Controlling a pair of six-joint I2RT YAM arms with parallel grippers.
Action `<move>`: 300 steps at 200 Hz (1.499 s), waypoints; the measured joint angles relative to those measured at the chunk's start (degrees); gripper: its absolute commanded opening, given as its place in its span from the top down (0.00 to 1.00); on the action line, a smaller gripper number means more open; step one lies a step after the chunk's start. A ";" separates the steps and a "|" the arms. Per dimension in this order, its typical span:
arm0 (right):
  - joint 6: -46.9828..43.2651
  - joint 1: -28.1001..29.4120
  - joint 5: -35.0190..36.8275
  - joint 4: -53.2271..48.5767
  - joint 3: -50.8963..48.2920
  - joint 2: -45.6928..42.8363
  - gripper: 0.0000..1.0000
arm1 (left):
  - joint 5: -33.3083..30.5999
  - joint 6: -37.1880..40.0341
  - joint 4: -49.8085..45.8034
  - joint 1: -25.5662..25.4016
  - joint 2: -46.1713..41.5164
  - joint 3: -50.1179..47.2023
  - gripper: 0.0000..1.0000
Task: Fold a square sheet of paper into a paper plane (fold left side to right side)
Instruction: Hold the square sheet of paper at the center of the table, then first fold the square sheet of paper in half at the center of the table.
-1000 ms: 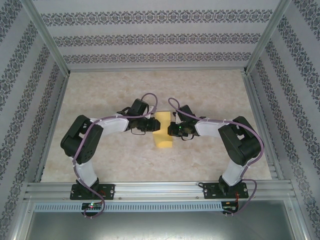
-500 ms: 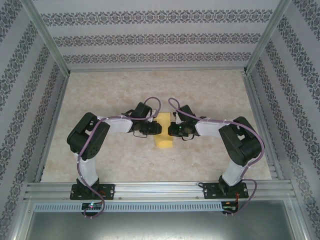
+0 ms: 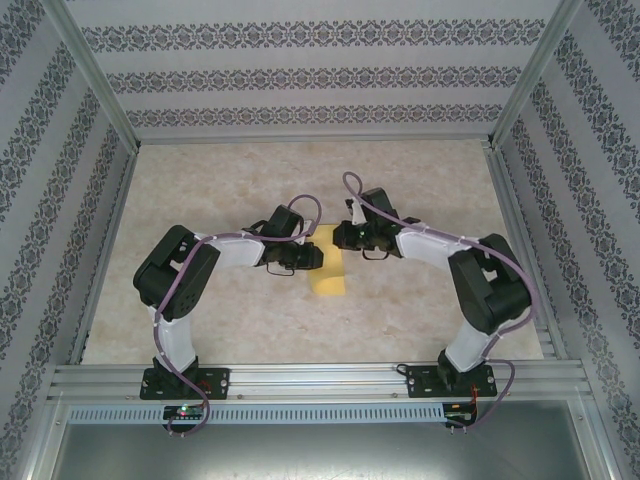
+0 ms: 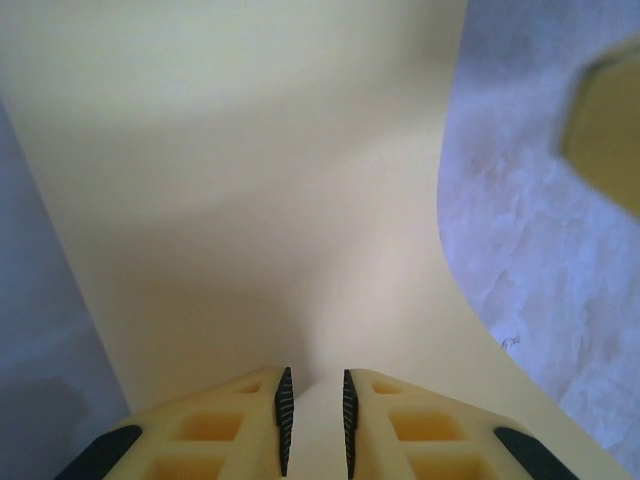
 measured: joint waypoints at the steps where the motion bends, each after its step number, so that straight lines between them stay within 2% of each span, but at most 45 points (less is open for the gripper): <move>1: -0.02 0.04 -0.02 0.04 0.13 0.28 0.95 | -0.02 0.00 0.00 0.00 -0.02 0.00 0.75; 38: 0.26 0.46 -0.63 0.22 2.64 7.04 0.95 | -0.04 0.02 0.00 -0.02 -0.02 0.00 0.75; 72: 0.44 0.44 -0.61 -1.01 4.46 9.22 0.95 | -0.28 0.04 -0.02 -0.22 -0.46 -0.09 0.73; 137: 1.07 0.44 -0.61 -1.46 4.81 9.49 0.95 | -0.57 0.07 -0.33 -1.40 -5.68 -2.71 0.71; 222: 1.51 0.46 -0.55 -1.55 4.81 9.44 0.95 | -0.94 0.07 -0.26 -1.62 -3.28 -2.91 0.72; 300: 1.49 0.83 0.04 -3.04 5.20 9.31 0.95 | -0.87 0.94 5.60 -3.26 -6.21 -9.62 0.79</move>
